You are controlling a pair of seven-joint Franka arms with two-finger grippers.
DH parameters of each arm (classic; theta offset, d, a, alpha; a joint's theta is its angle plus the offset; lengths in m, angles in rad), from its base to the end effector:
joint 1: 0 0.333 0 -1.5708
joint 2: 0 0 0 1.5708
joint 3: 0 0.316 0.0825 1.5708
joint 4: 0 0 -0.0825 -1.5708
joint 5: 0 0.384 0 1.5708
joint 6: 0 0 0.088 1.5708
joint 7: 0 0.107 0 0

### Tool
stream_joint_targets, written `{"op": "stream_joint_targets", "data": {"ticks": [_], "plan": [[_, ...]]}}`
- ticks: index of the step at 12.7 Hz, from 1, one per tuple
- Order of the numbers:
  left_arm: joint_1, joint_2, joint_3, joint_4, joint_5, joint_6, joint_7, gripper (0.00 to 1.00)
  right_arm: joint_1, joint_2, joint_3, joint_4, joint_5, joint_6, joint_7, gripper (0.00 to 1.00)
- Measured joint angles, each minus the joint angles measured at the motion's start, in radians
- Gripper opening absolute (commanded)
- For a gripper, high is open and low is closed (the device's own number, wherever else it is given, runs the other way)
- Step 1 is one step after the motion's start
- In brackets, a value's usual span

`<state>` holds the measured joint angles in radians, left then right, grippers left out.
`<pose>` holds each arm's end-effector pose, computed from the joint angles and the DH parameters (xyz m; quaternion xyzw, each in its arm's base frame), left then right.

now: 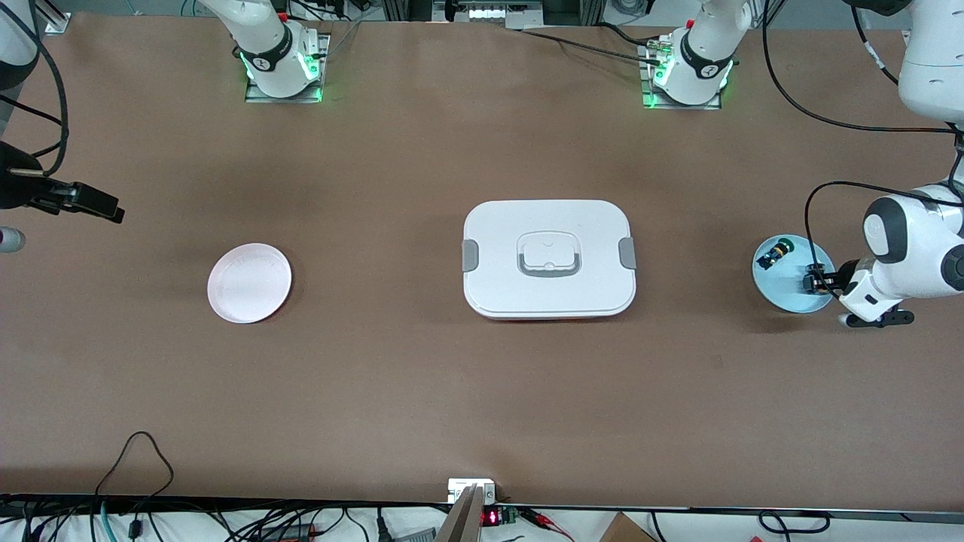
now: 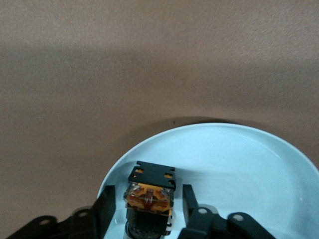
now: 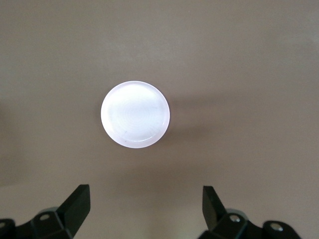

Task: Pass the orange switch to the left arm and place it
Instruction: 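Lower the switch onto the blue plate and open the left gripper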

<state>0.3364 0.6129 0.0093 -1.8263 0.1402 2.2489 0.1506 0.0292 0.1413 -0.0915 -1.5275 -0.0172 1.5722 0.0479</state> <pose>0.5884 0.2158 0.1827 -0.9930 -0.0474 0.1049 0.0280 0.5925 -0.0353 0.5641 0.9973 -0.0544 -0.0481 0.0147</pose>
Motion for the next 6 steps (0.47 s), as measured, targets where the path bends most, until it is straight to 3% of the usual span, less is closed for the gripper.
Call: {"op": "stream_joint_targets", "data": {"ticks": [3, 6], "plan": [[-0.003, -0.065, -0.044, 0.025, 0.000, -0.023, 0.001, 1.00, 0.003, -0.024, 0.001, -0.066, 0.000, 0.058, -0.043, 1.00], [-0.070, -0.229, -0.083, 0.050, -0.008, -0.191, -0.001, 1.00, 0.001, -0.062, 0.001, -0.155, 0.000, 0.155, -0.051, 1.00]]}}
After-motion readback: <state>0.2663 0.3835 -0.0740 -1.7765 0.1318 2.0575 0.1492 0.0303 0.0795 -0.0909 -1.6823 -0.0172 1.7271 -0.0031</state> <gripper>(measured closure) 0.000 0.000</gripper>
